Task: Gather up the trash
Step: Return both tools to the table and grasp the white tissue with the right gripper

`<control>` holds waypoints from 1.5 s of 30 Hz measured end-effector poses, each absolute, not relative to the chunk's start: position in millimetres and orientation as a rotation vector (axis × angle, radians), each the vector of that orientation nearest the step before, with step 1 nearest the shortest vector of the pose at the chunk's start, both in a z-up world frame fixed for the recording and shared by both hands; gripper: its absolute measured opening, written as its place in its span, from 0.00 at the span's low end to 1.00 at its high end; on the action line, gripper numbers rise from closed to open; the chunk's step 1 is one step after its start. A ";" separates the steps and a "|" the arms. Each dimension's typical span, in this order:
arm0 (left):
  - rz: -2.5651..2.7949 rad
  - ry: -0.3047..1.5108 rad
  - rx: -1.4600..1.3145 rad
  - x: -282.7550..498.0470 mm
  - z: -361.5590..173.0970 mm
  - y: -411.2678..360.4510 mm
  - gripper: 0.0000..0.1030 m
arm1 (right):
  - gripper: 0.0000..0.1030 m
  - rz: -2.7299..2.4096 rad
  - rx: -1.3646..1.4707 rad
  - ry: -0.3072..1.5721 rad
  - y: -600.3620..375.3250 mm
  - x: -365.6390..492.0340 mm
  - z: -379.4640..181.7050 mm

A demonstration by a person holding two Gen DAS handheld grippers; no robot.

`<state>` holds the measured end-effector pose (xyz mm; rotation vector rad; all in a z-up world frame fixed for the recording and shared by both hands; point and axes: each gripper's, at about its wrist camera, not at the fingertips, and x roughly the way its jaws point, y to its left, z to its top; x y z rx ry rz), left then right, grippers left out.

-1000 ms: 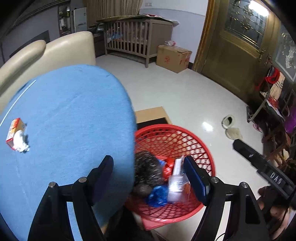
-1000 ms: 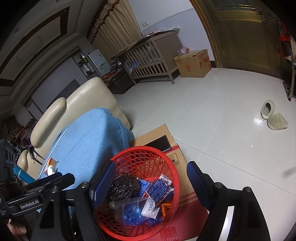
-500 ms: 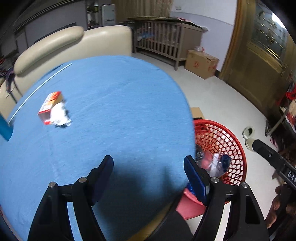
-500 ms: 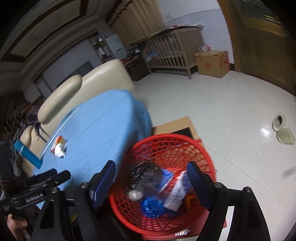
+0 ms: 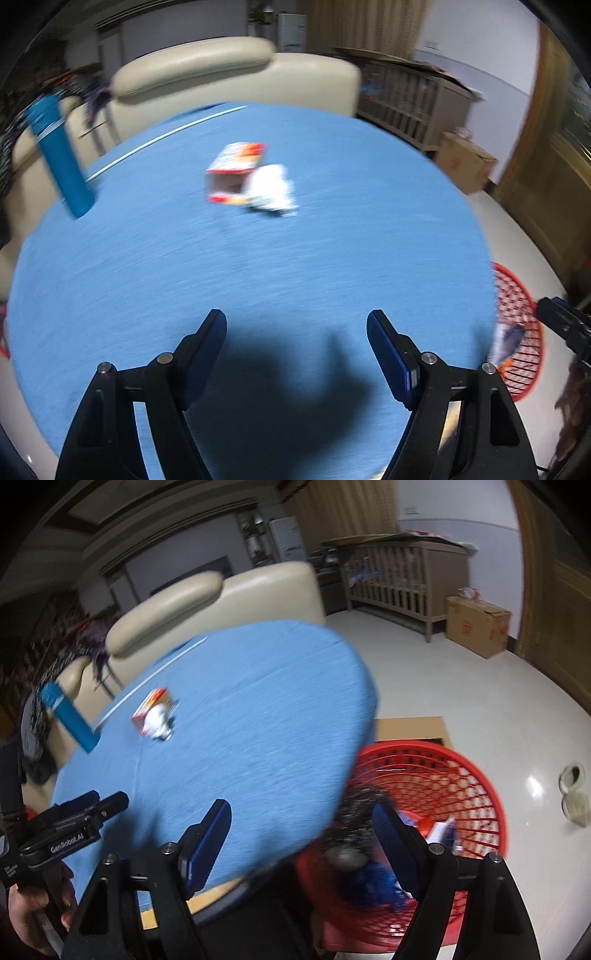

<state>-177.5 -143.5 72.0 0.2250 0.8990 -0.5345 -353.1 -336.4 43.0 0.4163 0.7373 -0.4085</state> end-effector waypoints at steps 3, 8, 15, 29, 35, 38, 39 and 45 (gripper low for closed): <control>-0.460 0.915 0.192 -159.4 62.9 -109.9 0.76 | 0.80 -0.370 0.378 0.779 -316.7 -328.4 38.2; -0.372 0.934 0.143 -135.9 51.3 -69.0 0.76 | 0.80 -0.282 0.310 0.833 -282.2 -272.0 34.0; -0.354 0.958 0.118 -123.1 40.2 -44.3 0.77 | 0.80 -0.171 0.222 0.851 -247.0 -174.3 39.9; -0.368 0.966 0.073 -94.7 50.2 -46.0 0.77 | 0.28 -0.105 0.193 0.919 -242.4 -53.1 2.6; -0.438 0.927 0.088 -62.7 64.9 -87.0 0.77 | 0.27 -0.070 0.218 0.878 -250.5 -72.6 6.6; -0.479 0.912 0.095 -39.9 72.5 -114.7 0.77 | 0.27 -0.072 0.264 0.857 -262.1 -93.7 11.1; -0.489 0.911 0.103 -32.2 74.5 -125.9 0.77 | 0.27 -0.074 0.275 0.852 -265.4 -101.2 12.3; -0.539 0.914 0.165 2.0 77.4 -189.5 0.77 | 0.27 -0.108 0.313 0.855 -280.9 -137.1 7.8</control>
